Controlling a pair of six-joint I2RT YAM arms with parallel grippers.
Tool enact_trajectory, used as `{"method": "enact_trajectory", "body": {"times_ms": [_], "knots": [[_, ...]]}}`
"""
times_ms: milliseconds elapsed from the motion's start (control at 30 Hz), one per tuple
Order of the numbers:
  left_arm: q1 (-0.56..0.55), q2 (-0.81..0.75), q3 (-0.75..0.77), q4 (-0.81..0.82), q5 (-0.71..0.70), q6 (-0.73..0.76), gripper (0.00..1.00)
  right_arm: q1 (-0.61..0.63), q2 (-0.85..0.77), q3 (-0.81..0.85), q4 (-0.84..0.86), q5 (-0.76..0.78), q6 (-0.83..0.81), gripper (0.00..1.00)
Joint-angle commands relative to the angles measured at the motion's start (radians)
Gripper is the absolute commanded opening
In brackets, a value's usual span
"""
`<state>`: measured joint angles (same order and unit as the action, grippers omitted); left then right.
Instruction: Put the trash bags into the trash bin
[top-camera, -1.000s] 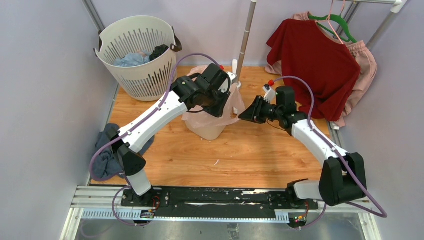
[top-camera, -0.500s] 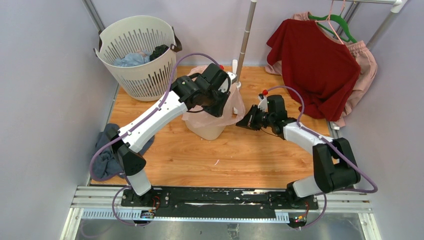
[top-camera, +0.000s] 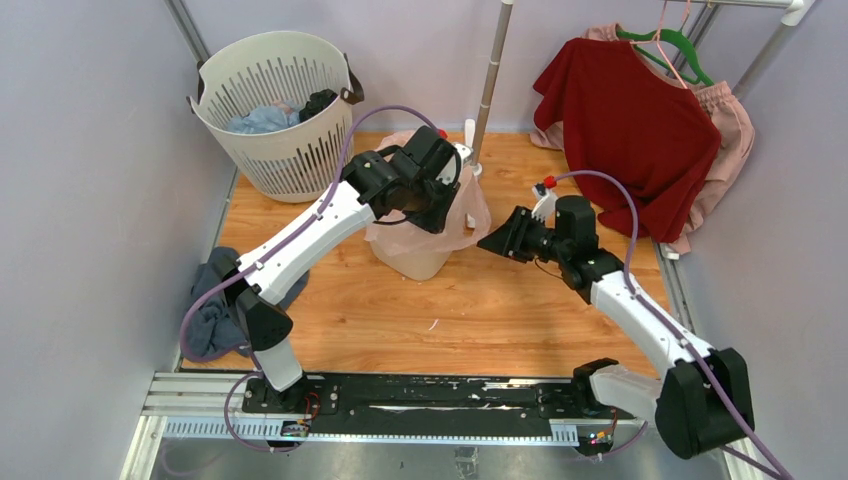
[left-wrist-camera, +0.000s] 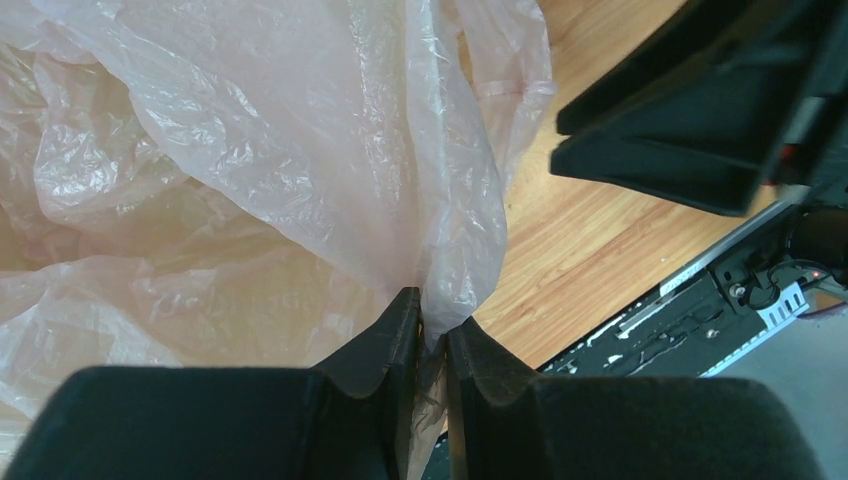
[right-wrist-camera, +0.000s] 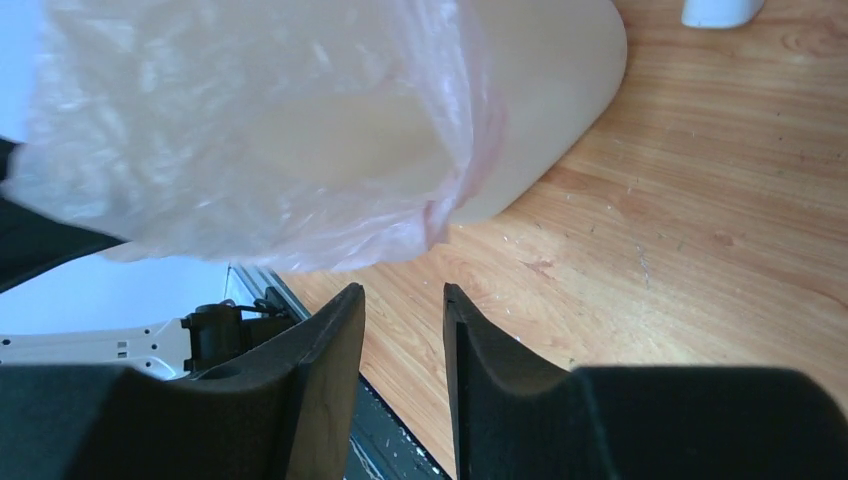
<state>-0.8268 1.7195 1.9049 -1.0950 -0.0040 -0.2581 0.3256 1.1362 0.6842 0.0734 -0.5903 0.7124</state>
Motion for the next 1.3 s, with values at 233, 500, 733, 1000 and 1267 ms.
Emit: {"method": "enact_trajectory", "body": {"times_ms": [233, 500, 733, 1000, 1267], "knots": [[0.006, 0.004, 0.025, -0.011, 0.007, 0.013, 0.20, 0.022, 0.031, 0.081, -0.082, 0.053, 0.025, 0.39], [0.006, 0.002, 0.036, -0.011, 0.017, 0.014, 0.20, 0.022, 0.055, 0.119, -0.048, 0.081, 0.031, 0.39], [0.006, 0.001, 0.040, -0.010, 0.018, 0.016, 0.20, 0.022, 0.066, 0.163, -0.061, 0.105, 0.040, 0.37], [0.007, 0.002, 0.046, -0.011, 0.021, 0.017, 0.20, 0.024, 0.121, 0.183, -0.100, 0.117, 0.057, 0.21], [0.008, 0.002, 0.048, -0.011, 0.022, 0.019, 0.20, 0.027, 0.180, 0.154, -0.044, 0.119, 0.074, 0.35]]}}
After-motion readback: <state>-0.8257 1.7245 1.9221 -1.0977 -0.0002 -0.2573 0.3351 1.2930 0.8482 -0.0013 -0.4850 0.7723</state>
